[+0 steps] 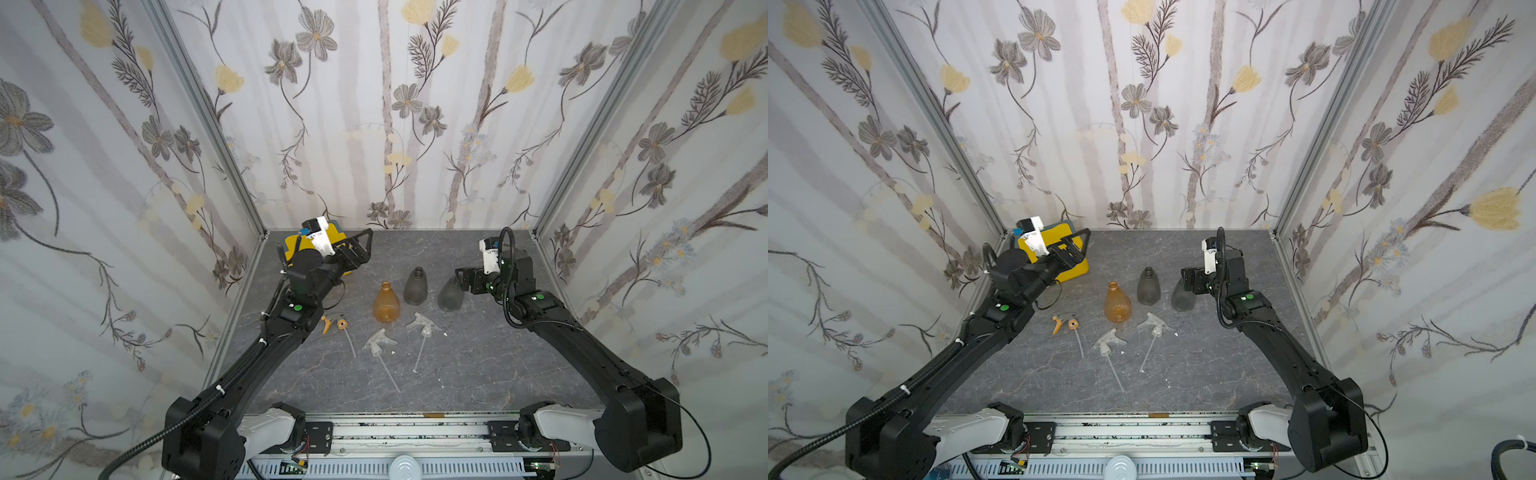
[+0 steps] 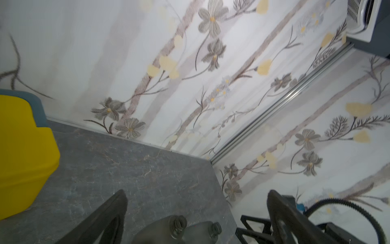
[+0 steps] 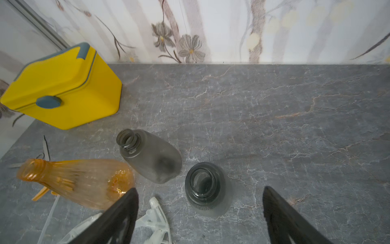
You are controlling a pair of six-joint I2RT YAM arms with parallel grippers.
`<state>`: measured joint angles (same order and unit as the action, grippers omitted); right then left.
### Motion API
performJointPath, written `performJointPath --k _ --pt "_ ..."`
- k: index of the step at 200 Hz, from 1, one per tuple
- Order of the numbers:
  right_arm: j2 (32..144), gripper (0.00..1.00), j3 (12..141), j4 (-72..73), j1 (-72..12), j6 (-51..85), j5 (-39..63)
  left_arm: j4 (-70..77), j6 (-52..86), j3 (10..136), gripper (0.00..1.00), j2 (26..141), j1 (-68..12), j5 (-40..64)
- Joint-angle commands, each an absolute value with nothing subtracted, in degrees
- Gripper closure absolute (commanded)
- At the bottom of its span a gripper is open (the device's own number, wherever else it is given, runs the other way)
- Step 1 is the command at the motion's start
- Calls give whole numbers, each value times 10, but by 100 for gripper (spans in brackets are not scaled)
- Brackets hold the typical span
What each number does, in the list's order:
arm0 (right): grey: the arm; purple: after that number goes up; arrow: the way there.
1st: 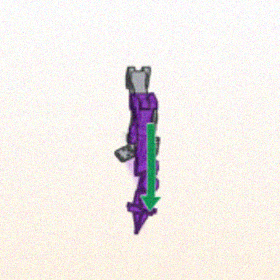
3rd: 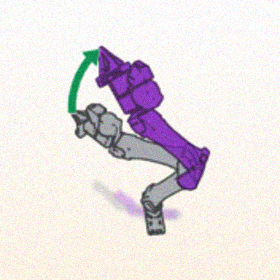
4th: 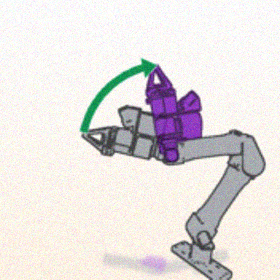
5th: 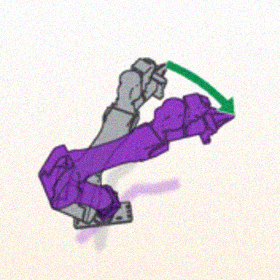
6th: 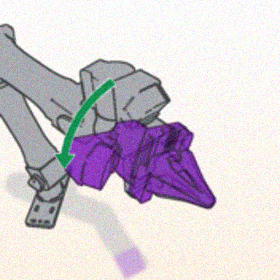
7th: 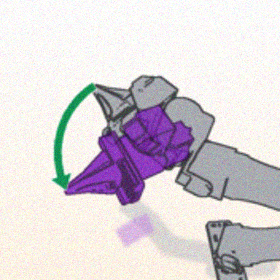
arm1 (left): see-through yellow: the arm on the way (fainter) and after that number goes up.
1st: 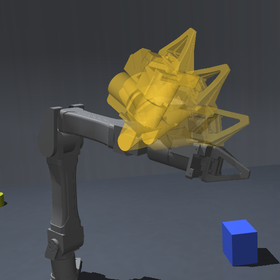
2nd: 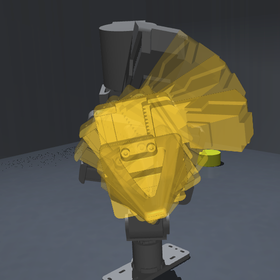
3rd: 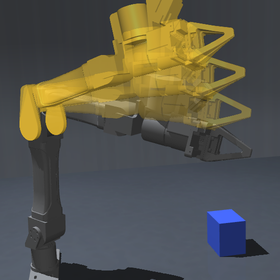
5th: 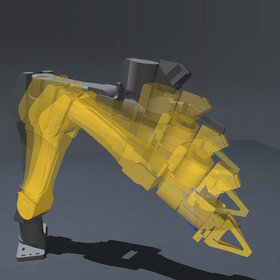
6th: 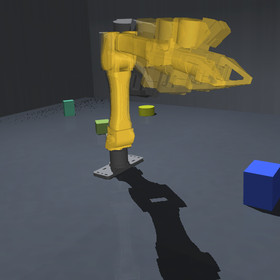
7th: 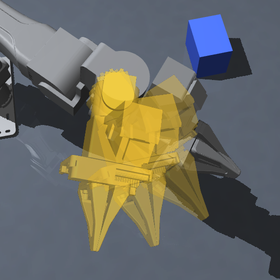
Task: Attach spray nozzles to spray bottles
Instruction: Pick up the spray bottle from the center of the board.
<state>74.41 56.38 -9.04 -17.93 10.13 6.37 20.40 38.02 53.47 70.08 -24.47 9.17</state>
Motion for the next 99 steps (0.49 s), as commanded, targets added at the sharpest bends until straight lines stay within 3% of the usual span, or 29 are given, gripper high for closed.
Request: performJointPath --k 1,38,99 --pt "772 9 583 -121 -179 79 64 208 363 549 0 719 -253 125" --pt "835 16 616 -146 -186 75 63 227 373 536 0 736 -277 193" --pt "884 16 620 -129 -195 80 46 285 395 488 0 697 -284 237"
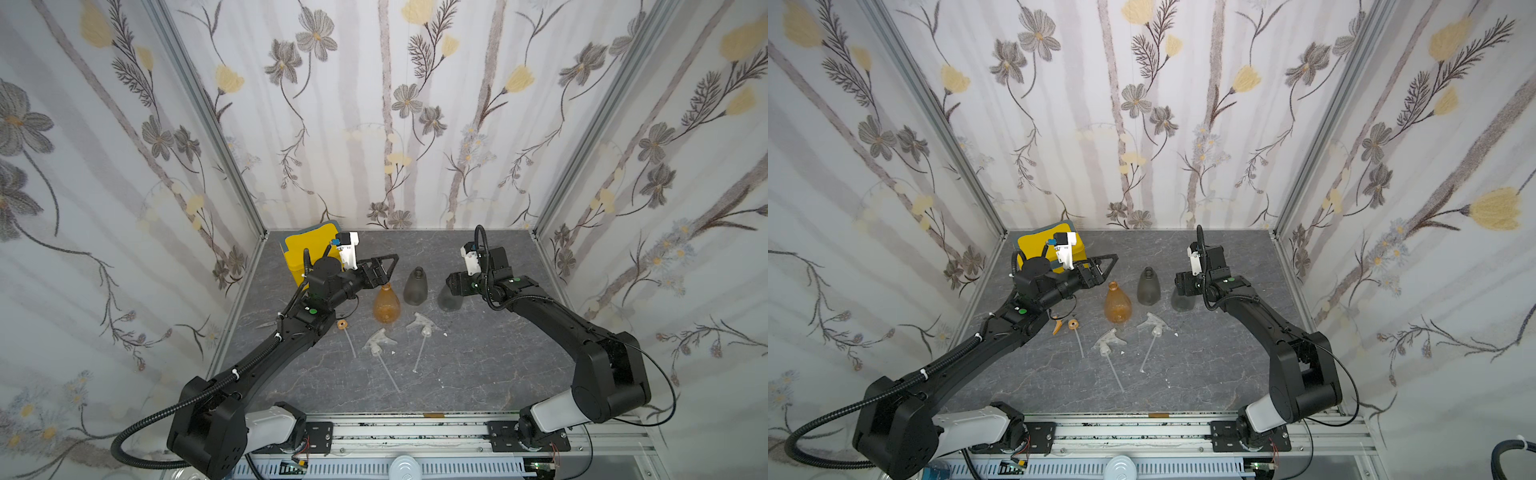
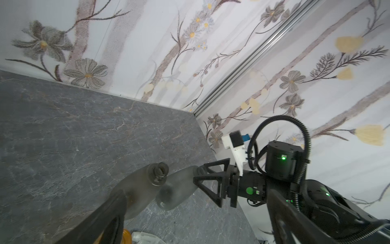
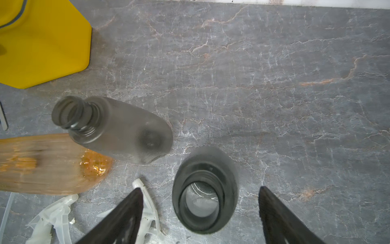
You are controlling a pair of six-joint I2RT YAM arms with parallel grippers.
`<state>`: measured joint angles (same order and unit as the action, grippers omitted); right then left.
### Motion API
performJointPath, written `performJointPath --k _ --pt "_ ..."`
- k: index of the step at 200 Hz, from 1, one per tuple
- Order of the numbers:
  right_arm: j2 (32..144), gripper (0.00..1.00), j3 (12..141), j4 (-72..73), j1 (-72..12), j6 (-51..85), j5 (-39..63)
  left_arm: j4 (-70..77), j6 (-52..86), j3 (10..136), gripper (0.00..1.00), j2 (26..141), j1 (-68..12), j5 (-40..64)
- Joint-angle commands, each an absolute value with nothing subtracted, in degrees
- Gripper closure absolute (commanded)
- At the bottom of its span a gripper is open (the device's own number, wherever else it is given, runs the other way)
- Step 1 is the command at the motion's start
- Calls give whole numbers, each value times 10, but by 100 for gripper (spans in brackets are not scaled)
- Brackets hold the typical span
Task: Attach spray nozzles to spray bottles
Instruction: Pick up the spray bottle from the center of the board.
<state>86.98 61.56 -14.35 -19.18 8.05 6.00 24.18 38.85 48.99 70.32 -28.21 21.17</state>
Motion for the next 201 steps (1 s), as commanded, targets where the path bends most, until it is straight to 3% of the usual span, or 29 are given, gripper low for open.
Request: performJointPath --k 1,56,113,201 --pt "885 16 620 -129 -195 80 46 285 395 488 0 697 -284 237" --pt "910 24 619 -83 -199 86 25 289 387 481 0 690 -285 243" --pt "936 26 597 -47 -204 94 8 280 371 483 0 690 -285 232" --pt "922 40 572 -27 -219 98 1 271 361 483 0 687 -284 219"
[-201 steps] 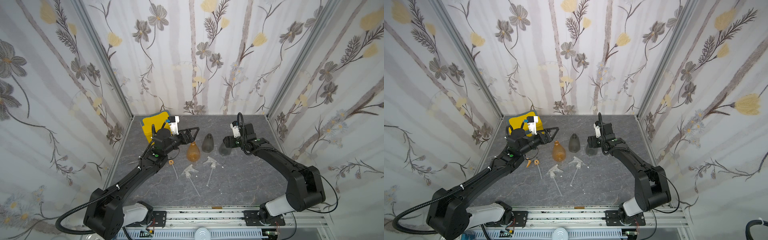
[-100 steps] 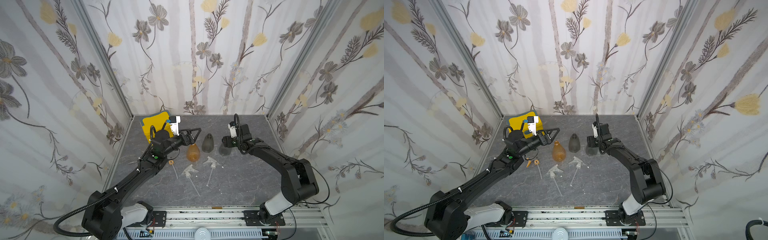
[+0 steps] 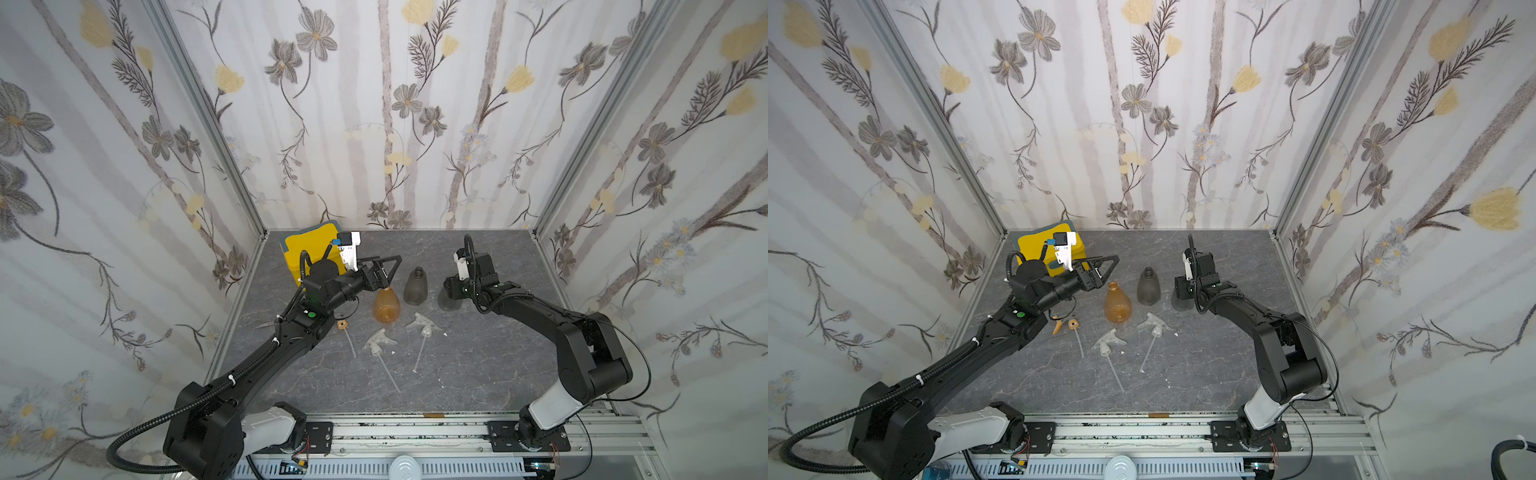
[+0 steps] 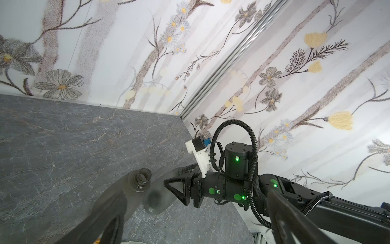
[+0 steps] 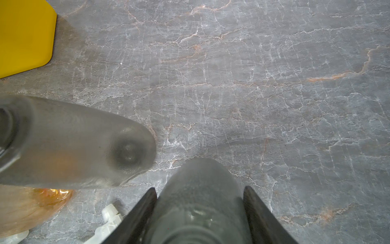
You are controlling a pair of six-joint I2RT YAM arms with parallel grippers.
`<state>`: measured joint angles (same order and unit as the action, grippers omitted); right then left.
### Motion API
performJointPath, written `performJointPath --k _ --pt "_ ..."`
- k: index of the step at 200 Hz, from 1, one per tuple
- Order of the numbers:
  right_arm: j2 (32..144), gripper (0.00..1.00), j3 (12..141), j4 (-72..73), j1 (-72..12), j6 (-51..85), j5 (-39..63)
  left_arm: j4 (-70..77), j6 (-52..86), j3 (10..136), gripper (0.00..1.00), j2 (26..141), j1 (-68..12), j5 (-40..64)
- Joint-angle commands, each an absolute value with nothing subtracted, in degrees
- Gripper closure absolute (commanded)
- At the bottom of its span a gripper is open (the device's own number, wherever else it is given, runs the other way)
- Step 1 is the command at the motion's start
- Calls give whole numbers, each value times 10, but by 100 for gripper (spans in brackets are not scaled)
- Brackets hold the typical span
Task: Attach spray nozzles to spray bottles
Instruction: Pick up the spray bottle from the center of the board.
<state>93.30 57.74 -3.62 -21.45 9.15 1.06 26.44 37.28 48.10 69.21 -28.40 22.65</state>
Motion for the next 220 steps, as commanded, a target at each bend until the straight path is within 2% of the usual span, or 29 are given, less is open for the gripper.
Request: performJointPath --k 1,75,106,158,181,220 --pt "921 40 572 -28 -218 98 2 271 362 483 0 687 -284 218" --pt "852 40 590 -83 -221 106 3 260 317 473 0 671 -283 137" --pt "811 41 623 -141 -228 115 15 257 246 475 0 671 -288 163" --pt "740 40 703 -229 -255 116 48 180 -2 549 0 703 -368 145" --pt "717 40 728 -248 -263 117 70 176 -139 534 0 702 -417 132" --pt "692 41 751 -278 -291 120 111 230 -197 468 0 699 -445 119"
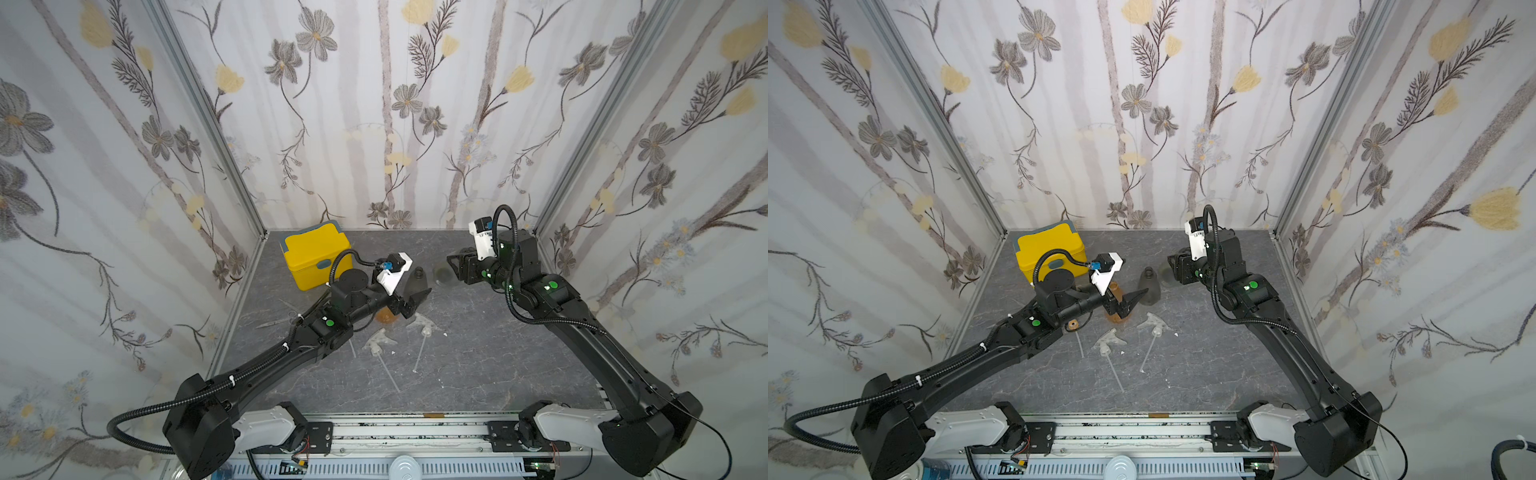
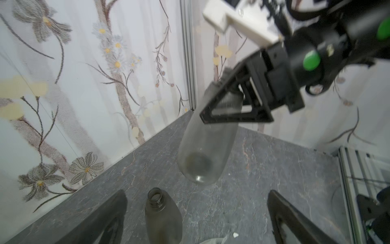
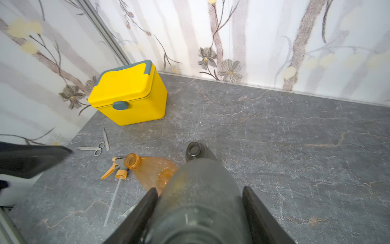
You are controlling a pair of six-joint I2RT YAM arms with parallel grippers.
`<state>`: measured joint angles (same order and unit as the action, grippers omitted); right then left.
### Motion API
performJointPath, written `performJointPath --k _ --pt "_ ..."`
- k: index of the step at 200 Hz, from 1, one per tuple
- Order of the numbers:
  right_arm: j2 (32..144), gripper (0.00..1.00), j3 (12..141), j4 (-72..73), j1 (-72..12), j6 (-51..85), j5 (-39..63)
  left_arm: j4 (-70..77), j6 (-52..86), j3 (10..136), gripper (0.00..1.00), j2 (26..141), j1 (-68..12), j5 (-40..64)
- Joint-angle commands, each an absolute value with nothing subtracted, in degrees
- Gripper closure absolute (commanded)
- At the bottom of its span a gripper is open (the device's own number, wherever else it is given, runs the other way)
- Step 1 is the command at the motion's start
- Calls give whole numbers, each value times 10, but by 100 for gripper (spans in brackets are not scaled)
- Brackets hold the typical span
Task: Attach spray nozzles to spray bottles
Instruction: Pick up the spray bottle from the center of the board.
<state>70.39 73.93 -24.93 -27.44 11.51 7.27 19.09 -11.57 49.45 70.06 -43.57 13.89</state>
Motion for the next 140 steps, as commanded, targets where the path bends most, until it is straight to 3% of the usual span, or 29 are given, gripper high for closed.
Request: performJointPath --k 1,140 --pt "692 41 751 -278 -291 120 111 230 -198 467 0 699 -445 119" --pt "730 41 784 -286 -339 133 225 295 -223 428 4 748 -464 98"
